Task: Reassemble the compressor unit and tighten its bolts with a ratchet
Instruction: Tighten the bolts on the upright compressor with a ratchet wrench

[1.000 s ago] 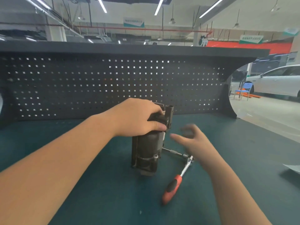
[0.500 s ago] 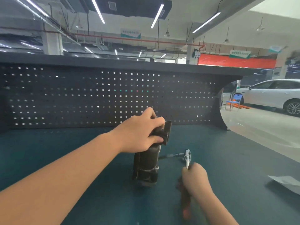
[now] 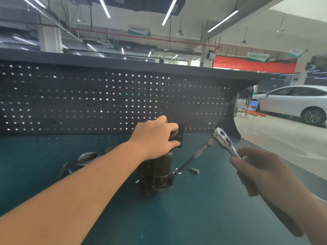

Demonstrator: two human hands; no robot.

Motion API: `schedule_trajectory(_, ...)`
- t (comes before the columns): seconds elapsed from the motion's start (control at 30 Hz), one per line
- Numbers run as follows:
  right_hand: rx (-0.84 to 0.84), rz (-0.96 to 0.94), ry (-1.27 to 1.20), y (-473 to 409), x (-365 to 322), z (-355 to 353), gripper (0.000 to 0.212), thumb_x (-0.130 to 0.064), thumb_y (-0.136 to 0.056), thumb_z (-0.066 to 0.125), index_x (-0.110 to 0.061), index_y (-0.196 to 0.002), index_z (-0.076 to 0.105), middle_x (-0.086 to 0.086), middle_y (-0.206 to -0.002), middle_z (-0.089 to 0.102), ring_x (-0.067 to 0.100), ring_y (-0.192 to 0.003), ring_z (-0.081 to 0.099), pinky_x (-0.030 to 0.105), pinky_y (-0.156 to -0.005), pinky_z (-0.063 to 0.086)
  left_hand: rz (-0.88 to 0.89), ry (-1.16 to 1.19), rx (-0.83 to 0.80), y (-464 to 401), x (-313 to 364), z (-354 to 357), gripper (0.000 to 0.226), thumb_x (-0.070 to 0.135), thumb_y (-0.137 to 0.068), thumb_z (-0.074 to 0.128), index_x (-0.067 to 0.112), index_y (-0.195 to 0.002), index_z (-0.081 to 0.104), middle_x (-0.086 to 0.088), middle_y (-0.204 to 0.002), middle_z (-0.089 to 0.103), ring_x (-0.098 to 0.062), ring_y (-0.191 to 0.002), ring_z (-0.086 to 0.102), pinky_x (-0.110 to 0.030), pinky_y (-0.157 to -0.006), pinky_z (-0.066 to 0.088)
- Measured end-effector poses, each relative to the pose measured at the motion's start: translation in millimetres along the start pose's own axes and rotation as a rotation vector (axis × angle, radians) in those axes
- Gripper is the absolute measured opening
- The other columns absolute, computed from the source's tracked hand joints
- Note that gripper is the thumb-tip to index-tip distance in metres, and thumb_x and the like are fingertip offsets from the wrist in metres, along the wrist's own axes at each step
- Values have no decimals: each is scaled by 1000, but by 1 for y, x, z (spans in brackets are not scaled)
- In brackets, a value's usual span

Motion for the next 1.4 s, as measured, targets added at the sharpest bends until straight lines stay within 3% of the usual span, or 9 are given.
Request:
schedule_trajectory(0.17,12,-138,37,-15,-32,-15,19,-23,-89,63,-32,-73,68,4,-44,52,16,-32,43,14,-37,35,-14,-10,-3,0,0,1,29,56,-90,55,31,-80,43,8,-86,41,-4,-61,41,-30,-64,31)
schedule_trajectory(0.33,-14,-184,31,-26,-54,-27,14,-22,-89,64,-26,-77,69,4,-44,52,18,-32,43,16,-36,35,-40,57,-7,0,-1,2,29,52,-89,59,30,-78,43,7,-89,43,-6,-65,43,-29,-61,34)
schedule_trajectory(0.57,-85,-206,115,-31,-75,-26,37,-24,-91,62,-34,-55,63,0,-43,52,15,-31,44,15,-36,37,-39,69,-12,-2,0,1,29,50,-88,60,28,-77,44,7,-87,41,-9,-66,45,-27,-56,32)
schedule_trajectory(0.77,-129,-198,229,-37,-77,-26,18,-30,-92,60,-22,-76,64,-1,-43,55,14,-33,48,16,-39,42,-81,101,3,-2,0,0,27,48,-84,63,27,-78,48,5,-88,45,-18,-73,53,-29,-59,34)
schedule_trajectory(1.07,-118,-197,248,-46,-75,-26,21,-29,-93,59,-24,-74,64,-2,-42,55,12,-32,47,15,-35,37,-118,160,-46,-3,-3,3,34,46,-85,65,28,-63,47,7,-99,56,-20,-87,53,-32,-75,42)
schedule_trajectory(1.3,-129,-212,247,-47,-80,-24,23,-29,-94,59,-22,-73,64,-3,-39,53,10,-30,45,14,-35,36,-117,119,-59,-3,-2,3,35,47,-85,63,27,-62,46,9,-91,55,-21,-85,53,-35,-80,48)
schedule_trajectory(1.4,-137,-216,251,-47,-80,-23,23,-29,-94,59,-22,-72,64,-4,-39,52,10,-31,45,14,-37,39,-110,122,-66,-3,-1,1,36,48,-85,61,26,-61,47,11,-77,55,-19,-78,53,-32,-73,46)
Point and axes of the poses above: each hand's wrist, its own y-axis away from the middle knuckle, its own z-axis out of the palm, x = y × z, the point moved 8 cm from there along -y, towards the middle knuckle
